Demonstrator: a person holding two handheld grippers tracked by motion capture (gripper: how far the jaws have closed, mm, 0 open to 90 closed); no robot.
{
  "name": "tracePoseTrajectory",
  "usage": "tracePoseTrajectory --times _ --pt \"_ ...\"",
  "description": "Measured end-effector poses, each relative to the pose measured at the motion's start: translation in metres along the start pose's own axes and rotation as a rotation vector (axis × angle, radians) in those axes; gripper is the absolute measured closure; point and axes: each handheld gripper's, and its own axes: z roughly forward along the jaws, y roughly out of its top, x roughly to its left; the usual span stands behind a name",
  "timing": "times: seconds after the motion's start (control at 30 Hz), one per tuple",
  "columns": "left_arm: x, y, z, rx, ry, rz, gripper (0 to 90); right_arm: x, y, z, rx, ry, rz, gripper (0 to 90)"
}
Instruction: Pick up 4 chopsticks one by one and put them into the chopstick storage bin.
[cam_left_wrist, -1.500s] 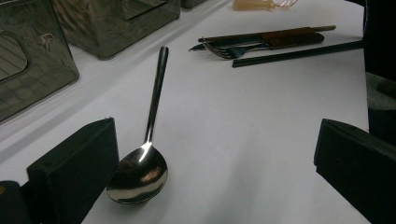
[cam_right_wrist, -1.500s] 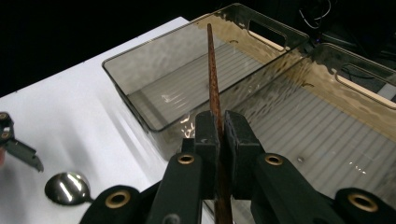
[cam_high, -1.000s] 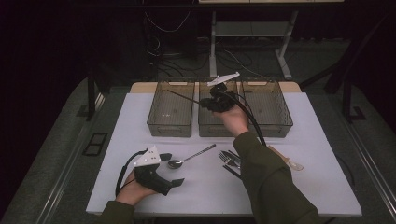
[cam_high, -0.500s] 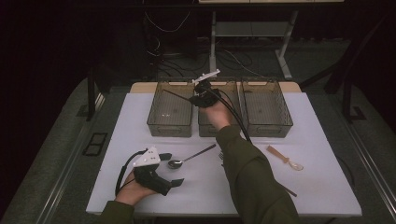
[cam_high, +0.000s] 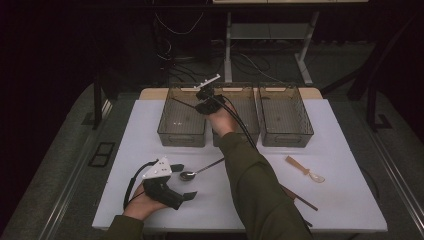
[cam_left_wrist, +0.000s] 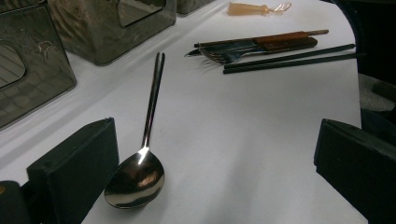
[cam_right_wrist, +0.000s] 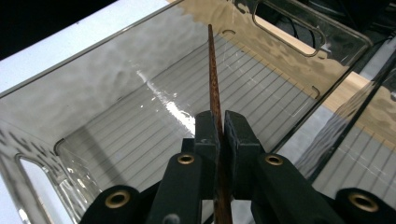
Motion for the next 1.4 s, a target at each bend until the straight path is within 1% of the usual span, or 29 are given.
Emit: tracePoseTrajectory --times 0.1,0.13,0.3,0.37,0.43,0.53,0.7,0.83,0.9,0.97,1.1,1.17,1.33,1.4 --pt "0.000 0.000 0.000 0.001 -0.001 0.003 0.0 0.001 0.000 0.005 0.013 -0.011 0.000 84.4" --pt "0.000 0.000 0.000 0.001 -0.001 0.003 0.0 0.001 0.000 0.007 0.017 -0.005 0.002 84.3" --pt "0.000 0.000 0.000 0.001 -0.002 0.005 0.0 0.003 -0.003 0.013 0.039 -0.011 0.001 83.9" --pt "0.000 0.000 0.000 0.001 -0.001 0.003 0.0 0.004 -0.003 0.014 0.038 -0.006 0.004 83.4" --pt "0.000 0.000 0.000 0.002 -0.002 0.004 0.0 0.004 -0.003 0.014 0.030 -0.014 0.007 77.1" --pt "0.001 0.000 0.000 0.002 -0.002 0.007 0.0 0.002 -0.002 0.010 0.023 -0.012 0.012 71.8" --pt "0.001 0.000 0.000 0.002 0.000 0.006 0.0 -0.002 -0.001 -0.001 0.004 0.004 0.013 67.8" --pt "0.001 0.000 0.000 0.008 0.005 0.015 0.0 -0.006 -0.002 -0.016 -0.014 0.023 0.013 63.7" --pt "0.001 0.000 0.000 0.010 0.004 0.014 0.0 -0.009 -0.005 -0.026 -0.028 0.026 0.019 61.4" --pt "0.001 0.000 0.000 0.010 0.007 0.010 0.0 -0.013 -0.009 -0.034 -0.034 0.044 0.026 58.2" --pt "0.001 -0.001 0.000 0.007 0.009 0.009 0.0 -0.020 -0.019 -0.049 -0.049 0.062 0.018 50.6" --pt "0.000 -0.001 0.000 0.002 0.010 0.002 0.0 -0.024 -0.023 -0.054 -0.040 0.080 0.029 47.1" --pt "0.001 -0.001 0.000 0.001 0.014 -0.002 0.0 -0.030 -0.033 -0.069 -0.045 0.089 0.002 41.5" --pt "0.001 -0.001 0.000 0.002 0.015 -0.003 0.0 -0.031 -0.037 -0.075 -0.058 0.086 -0.010 39.1"
